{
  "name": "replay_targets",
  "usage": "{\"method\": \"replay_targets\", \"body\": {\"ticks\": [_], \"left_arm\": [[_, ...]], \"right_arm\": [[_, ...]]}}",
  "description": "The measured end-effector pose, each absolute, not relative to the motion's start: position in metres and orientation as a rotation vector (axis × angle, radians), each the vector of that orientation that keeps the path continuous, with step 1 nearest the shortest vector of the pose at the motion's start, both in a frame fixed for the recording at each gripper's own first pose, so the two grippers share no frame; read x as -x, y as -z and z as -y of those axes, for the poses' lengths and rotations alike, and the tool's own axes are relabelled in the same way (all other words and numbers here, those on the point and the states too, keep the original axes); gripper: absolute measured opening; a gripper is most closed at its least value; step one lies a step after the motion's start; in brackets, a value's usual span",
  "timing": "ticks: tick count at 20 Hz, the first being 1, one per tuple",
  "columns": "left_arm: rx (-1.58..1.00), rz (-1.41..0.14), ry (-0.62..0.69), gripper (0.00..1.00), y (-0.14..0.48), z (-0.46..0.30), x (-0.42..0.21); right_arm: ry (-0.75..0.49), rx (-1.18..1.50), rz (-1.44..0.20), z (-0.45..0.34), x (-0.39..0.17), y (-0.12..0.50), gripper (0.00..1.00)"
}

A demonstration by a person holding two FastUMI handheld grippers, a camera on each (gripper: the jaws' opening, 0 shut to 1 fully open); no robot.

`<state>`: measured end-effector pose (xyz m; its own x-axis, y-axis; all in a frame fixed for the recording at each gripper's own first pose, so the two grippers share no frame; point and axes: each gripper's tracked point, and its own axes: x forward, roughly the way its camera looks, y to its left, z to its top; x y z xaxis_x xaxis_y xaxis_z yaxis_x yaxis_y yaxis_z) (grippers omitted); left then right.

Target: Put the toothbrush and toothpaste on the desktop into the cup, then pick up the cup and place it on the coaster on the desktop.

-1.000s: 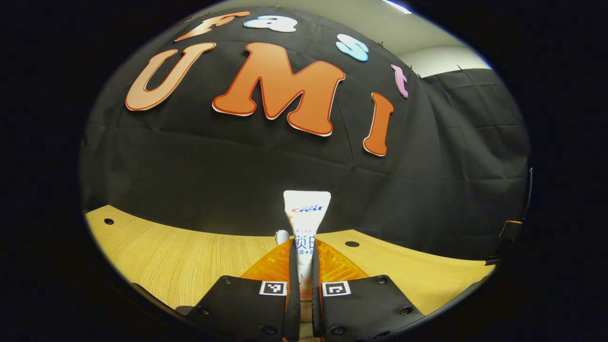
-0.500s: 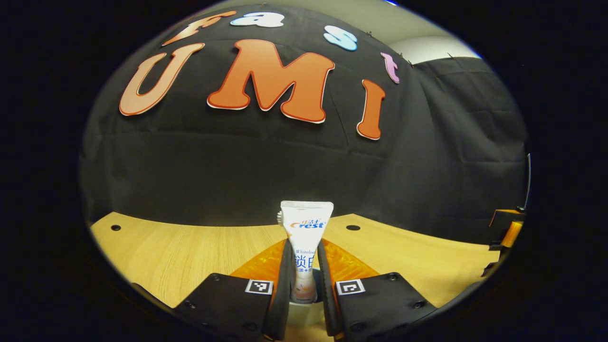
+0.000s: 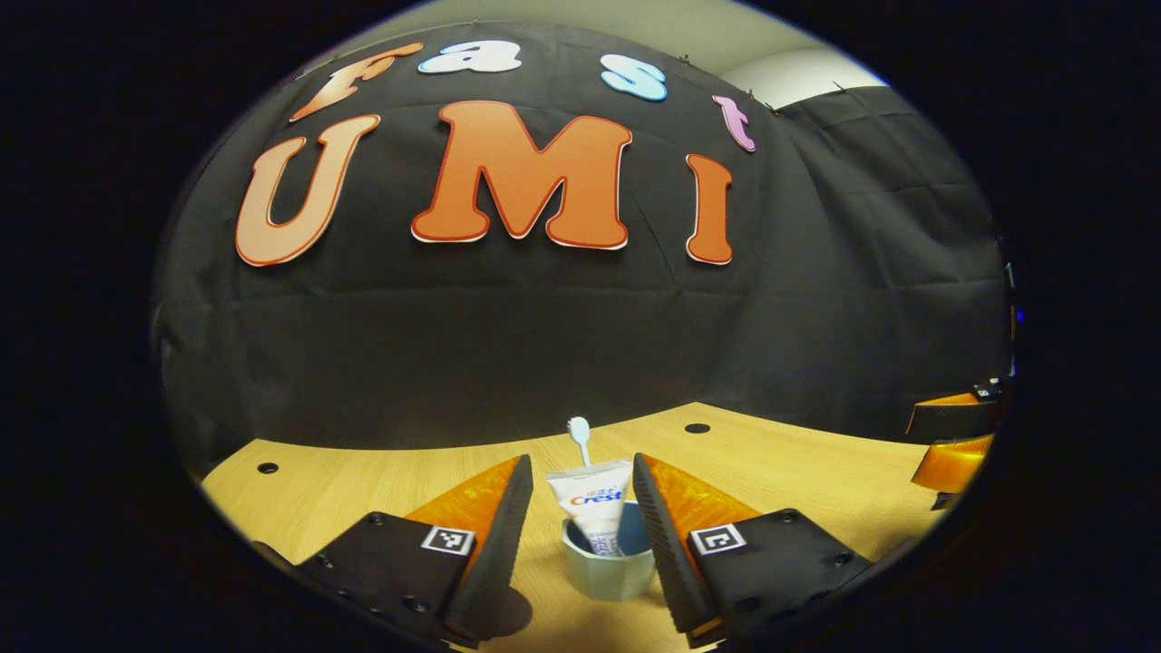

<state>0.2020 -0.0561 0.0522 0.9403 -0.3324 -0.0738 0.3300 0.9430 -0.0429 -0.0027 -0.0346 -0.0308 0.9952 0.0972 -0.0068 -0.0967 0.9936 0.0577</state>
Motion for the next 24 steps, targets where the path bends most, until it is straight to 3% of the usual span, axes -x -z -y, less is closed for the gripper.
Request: {"method": "replay_targets", "body": {"ticks": [6,24], "left_arm": [[0.023,-0.077,0.263,0.95,-0.074,0.014,-0.177],[0.017,-0.060,0.098,0.99,-0.094,-0.075,-0.119]], "right_arm": [[-0.154,-0.071,-0.094,0.005,-0.018,0.031,0.86],[-0.277,-0.057,-0.504,-0.045,-0.073,0.080,0.86]]}}
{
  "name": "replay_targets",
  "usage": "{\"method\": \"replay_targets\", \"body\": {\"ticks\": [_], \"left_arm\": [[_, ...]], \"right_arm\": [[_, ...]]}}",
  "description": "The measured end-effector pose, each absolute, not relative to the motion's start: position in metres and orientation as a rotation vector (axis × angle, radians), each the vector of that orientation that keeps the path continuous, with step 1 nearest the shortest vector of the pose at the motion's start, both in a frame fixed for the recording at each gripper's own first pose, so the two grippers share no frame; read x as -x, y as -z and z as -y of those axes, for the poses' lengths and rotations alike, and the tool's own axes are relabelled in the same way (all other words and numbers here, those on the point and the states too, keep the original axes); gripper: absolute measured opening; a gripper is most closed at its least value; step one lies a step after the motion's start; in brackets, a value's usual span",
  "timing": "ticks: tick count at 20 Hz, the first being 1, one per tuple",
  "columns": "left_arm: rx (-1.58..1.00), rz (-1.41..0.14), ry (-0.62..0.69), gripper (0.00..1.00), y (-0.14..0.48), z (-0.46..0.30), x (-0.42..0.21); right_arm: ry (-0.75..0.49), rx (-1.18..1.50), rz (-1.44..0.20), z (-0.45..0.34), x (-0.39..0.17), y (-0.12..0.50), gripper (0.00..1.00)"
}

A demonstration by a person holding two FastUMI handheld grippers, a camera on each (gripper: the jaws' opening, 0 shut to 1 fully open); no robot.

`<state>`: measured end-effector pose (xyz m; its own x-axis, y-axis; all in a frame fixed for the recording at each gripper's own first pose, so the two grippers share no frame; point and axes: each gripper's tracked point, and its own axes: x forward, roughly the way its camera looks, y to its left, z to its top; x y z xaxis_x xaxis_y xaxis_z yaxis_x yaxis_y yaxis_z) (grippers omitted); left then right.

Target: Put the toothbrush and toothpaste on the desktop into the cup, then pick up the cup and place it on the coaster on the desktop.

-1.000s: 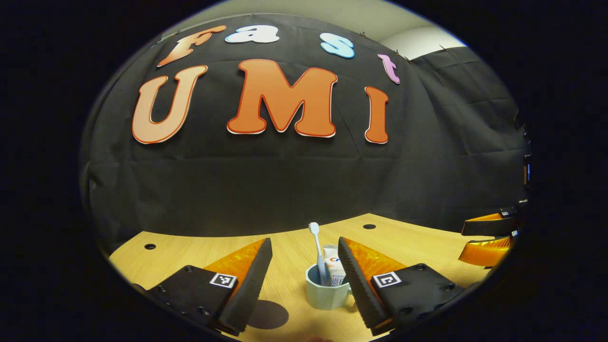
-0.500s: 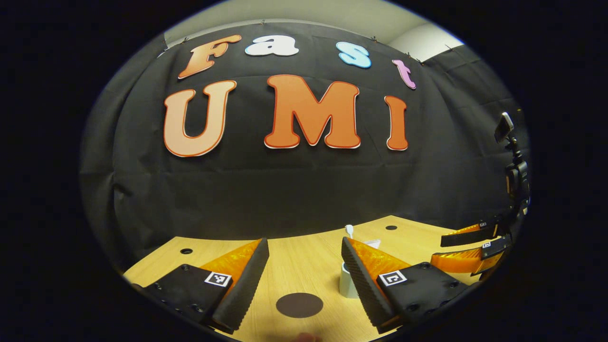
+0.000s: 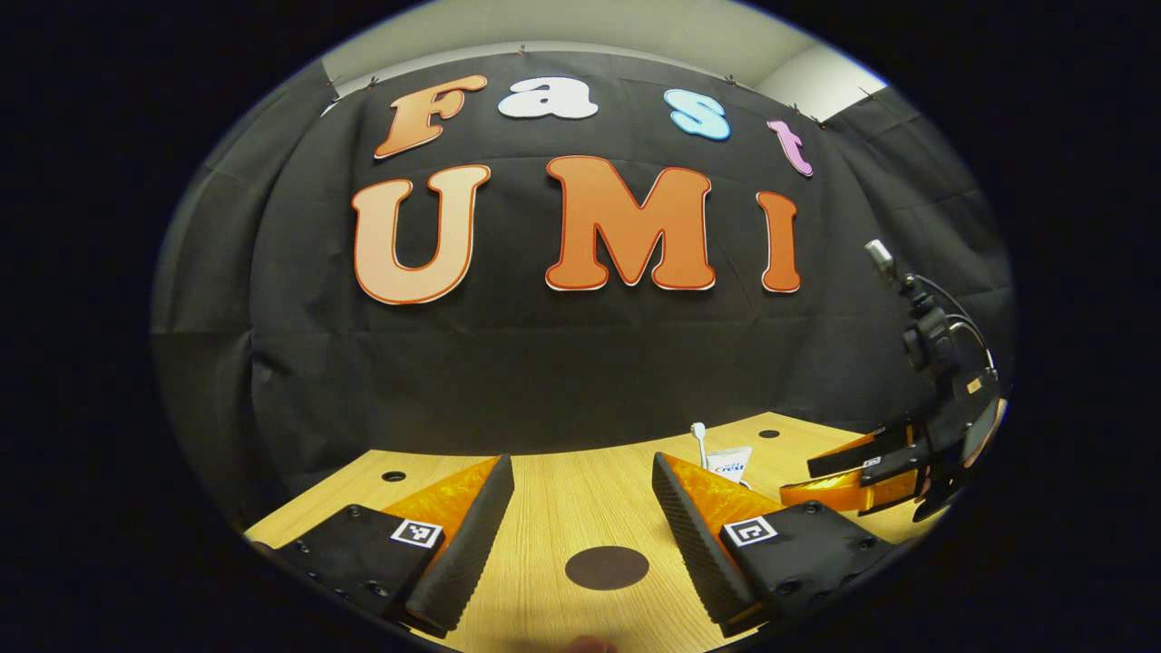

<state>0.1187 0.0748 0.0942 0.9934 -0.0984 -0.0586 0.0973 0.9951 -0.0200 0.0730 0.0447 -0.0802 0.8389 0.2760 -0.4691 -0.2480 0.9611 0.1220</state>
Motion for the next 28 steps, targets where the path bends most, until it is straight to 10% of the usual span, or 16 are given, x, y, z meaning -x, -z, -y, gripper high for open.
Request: {"method": "replay_targets", "body": {"ticks": [20,28], "left_arm": [[-0.009,-0.119,0.043,0.97,-0.071,-0.109,-0.093],[0.001,-0.155,0.020,0.97,-0.054,-0.122,-0.091]], "right_arm": [[-0.205,0.081,-0.942,-0.057,-0.112,0.155,0.86],[-0.196,0.064,-1.007,-0.065,-0.114,0.174,0.59]]}}
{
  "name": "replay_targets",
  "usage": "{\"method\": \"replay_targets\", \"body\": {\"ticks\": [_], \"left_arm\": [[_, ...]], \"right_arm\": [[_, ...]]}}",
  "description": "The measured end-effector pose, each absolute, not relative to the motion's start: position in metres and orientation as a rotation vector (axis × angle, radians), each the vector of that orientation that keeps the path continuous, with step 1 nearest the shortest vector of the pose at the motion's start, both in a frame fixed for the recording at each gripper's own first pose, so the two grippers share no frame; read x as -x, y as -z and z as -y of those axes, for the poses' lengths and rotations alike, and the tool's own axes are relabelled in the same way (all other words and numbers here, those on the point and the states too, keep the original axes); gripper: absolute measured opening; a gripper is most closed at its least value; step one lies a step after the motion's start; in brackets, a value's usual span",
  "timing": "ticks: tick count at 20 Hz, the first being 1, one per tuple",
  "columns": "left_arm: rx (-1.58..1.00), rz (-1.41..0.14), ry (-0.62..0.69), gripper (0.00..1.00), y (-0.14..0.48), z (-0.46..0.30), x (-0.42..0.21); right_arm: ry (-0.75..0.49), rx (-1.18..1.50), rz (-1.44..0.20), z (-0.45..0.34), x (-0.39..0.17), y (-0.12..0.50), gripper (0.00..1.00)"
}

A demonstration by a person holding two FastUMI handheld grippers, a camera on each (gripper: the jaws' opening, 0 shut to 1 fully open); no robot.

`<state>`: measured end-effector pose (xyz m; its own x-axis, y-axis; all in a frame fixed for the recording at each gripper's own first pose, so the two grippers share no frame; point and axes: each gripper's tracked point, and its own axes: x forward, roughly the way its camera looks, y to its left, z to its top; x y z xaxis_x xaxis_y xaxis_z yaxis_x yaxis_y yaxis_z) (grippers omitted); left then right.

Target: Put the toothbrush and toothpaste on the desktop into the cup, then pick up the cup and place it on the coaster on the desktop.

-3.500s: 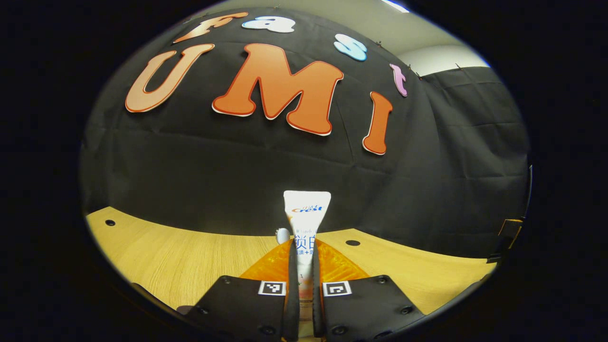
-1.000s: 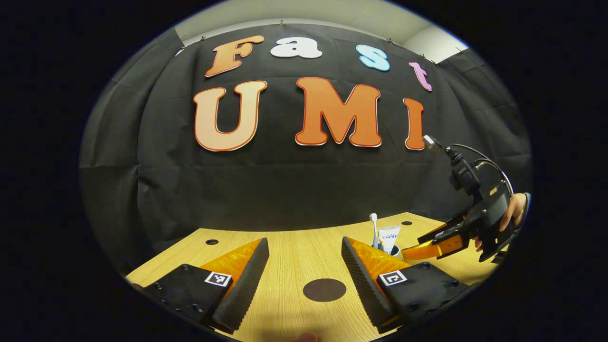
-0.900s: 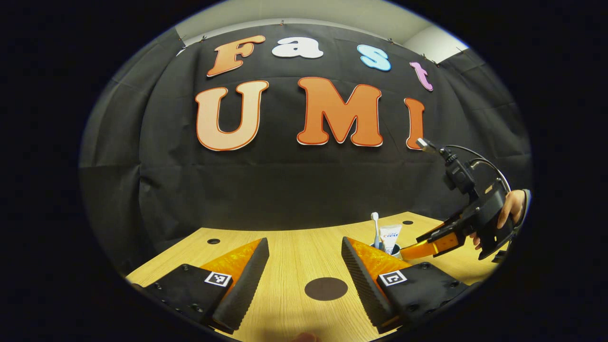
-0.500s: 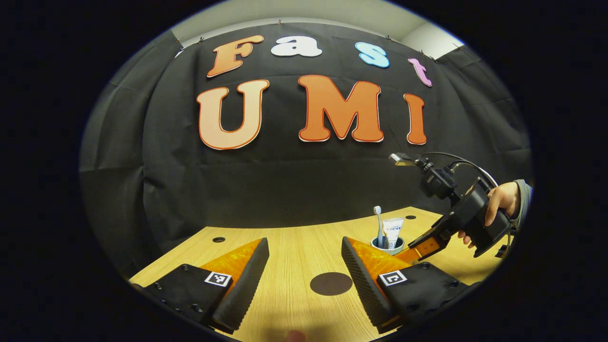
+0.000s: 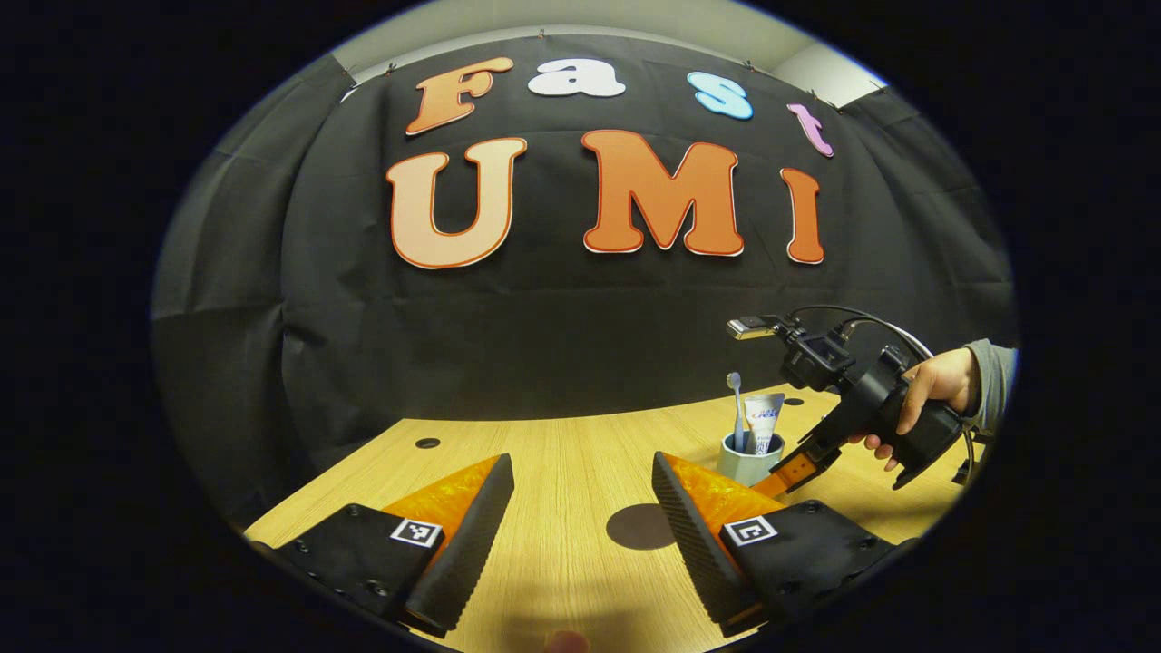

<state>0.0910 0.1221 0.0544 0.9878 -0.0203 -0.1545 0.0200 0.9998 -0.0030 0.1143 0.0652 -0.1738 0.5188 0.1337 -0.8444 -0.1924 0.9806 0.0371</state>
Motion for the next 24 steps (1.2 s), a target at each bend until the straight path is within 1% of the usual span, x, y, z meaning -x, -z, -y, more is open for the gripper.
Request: {"method": "replay_targets", "body": {"ticks": [1,2,3,5,6,7,10,14,24], "left_arm": [[0.001,-0.159,0.020,0.99,-0.052,-0.123,-0.091],[0.000,-0.166,0.019,0.97,-0.049,-0.124,-0.092],[-0.001,-0.173,0.018,0.99,-0.046,-0.125,-0.090],[-0.001,-0.180,0.018,0.97,-0.044,-0.124,-0.090],[-0.003,-0.181,0.017,0.97,-0.045,-0.124,-0.090],[-0.005,-0.179,0.017,0.97,-0.044,-0.125,-0.088],[-0.010,-0.182,0.011,0.97,-0.044,-0.127,-0.085],[-0.001,-0.183,0.006,0.97,-0.043,-0.130,-0.082],[-0.008,-0.178,-0.005,0.97,-0.046,-0.135,-0.073]], "right_arm": [[-0.204,0.059,-1.009,-0.064,-0.112,0.175,0.60],[-0.207,0.053,-1.011,-0.063,-0.111,0.173,0.59],[-0.209,0.042,-1.016,-0.060,-0.111,0.173,0.54],[-0.188,0.033,-1.000,-0.055,-0.117,0.170,0.28],[-0.178,0.043,-0.991,-0.053,-0.119,0.168,0.32],[-0.172,0.052,-0.985,-0.055,-0.120,0.170,0.26],[-0.150,0.069,-0.970,-0.053,-0.121,0.171,0.23],[-0.121,0.130,-0.927,-0.043,-0.128,0.168,0.21],[-0.204,0.091,-0.852,-0.053,-0.137,0.164,0.20]]}}
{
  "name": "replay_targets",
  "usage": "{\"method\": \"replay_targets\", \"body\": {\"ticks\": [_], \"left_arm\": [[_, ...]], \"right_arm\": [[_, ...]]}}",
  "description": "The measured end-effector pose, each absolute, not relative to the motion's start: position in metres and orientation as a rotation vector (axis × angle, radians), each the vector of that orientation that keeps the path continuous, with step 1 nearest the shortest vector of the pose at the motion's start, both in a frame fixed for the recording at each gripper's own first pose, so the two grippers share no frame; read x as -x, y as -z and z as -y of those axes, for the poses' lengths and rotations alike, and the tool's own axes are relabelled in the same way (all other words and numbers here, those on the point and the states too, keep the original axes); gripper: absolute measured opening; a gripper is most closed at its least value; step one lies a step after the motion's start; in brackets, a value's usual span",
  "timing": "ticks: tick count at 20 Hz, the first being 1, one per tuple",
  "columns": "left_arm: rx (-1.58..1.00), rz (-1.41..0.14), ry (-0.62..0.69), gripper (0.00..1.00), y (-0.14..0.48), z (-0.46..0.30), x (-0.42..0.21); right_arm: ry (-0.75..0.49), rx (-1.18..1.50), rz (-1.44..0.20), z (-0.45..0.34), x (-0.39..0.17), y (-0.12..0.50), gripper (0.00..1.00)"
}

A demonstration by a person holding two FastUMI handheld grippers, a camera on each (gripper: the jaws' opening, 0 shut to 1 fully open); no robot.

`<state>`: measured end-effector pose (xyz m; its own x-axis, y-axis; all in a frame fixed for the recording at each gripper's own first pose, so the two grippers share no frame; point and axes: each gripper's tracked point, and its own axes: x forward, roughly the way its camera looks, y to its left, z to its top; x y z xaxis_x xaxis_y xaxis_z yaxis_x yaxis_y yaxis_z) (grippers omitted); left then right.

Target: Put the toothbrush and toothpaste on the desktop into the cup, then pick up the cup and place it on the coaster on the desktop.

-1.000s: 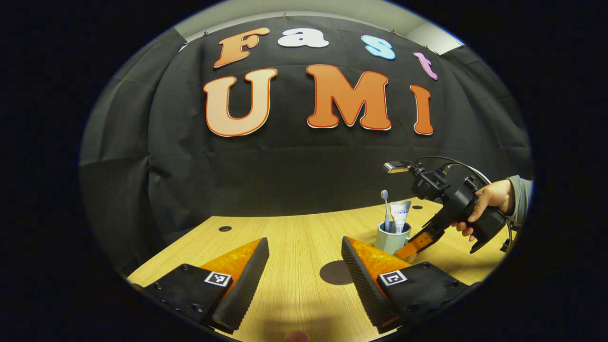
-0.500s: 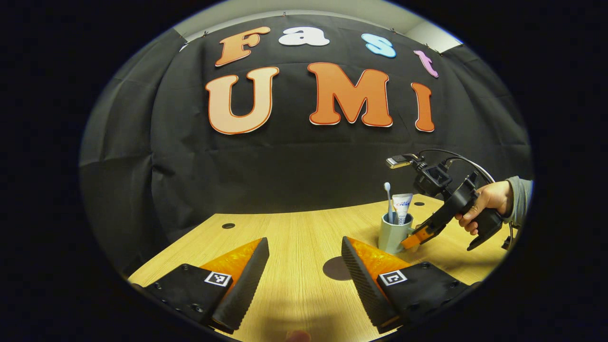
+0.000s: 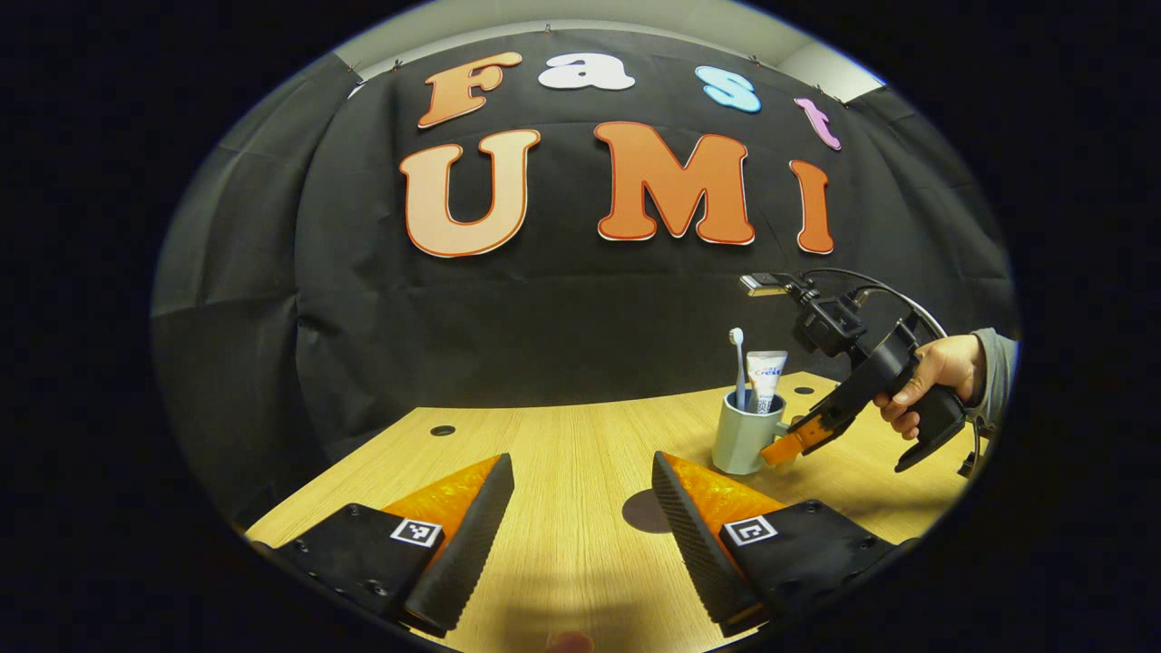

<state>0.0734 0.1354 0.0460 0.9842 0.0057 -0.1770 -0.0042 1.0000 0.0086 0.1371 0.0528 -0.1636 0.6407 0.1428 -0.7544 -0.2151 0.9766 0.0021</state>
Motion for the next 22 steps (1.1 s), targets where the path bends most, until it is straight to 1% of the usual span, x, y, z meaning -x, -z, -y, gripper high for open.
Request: {"method": "replay_targets", "body": {"ticks": [2,3,4,5,8,12,13,16,17,22], "left_arm": [[-0.016,-0.175,-0.005,0.97,-0.046,-0.136,-0.073],[-0.017,-0.175,-0.003,0.99,-0.046,-0.135,-0.072],[-0.019,-0.175,-0.003,0.97,-0.046,-0.134,-0.072],[-0.021,-0.175,-0.005,0.99,-0.046,-0.134,-0.072],[-0.022,-0.174,-0.014,0.99,-0.047,-0.135,-0.071],[-0.012,-0.182,-0.033,0.95,-0.041,-0.148,-0.065],[-0.011,-0.184,-0.036,0.97,-0.042,-0.148,-0.065],[-0.015,-0.189,-0.044,0.97,-0.040,-0.150,-0.063],[-0.015,-0.190,-0.046,0.99,-0.039,-0.152,-0.061],[-0.016,-0.200,-0.050,0.97,-0.035,-0.155,-0.061]], "right_arm": [[-0.231,0.097,-0.842,-0.054,-0.138,0.163,0.20],[-0.242,0.105,-0.838,-0.054,-0.139,0.163,0.20],[-0.252,0.111,-0.837,-0.054,-0.139,0.164,0.20],[-0.262,0.116,-0.836,-0.055,-0.139,0.164,0.20],[-0.295,0.128,-0.836,-0.055,-0.139,0.163,0.20],[-0.334,0.148,-0.837,-0.057,-0.141,0.163,0.20],[-0.345,0.153,-0.838,-0.057,-0.141,0.163,0.20],[-0.371,0.173,-0.845,-0.056,-0.142,0.165,0.20],[-0.382,0.178,-0.850,-0.055,-0.142,0.164,0.20],[-0.416,0.205,-0.871,-0.050,-0.142,0.162,0.20]]}}
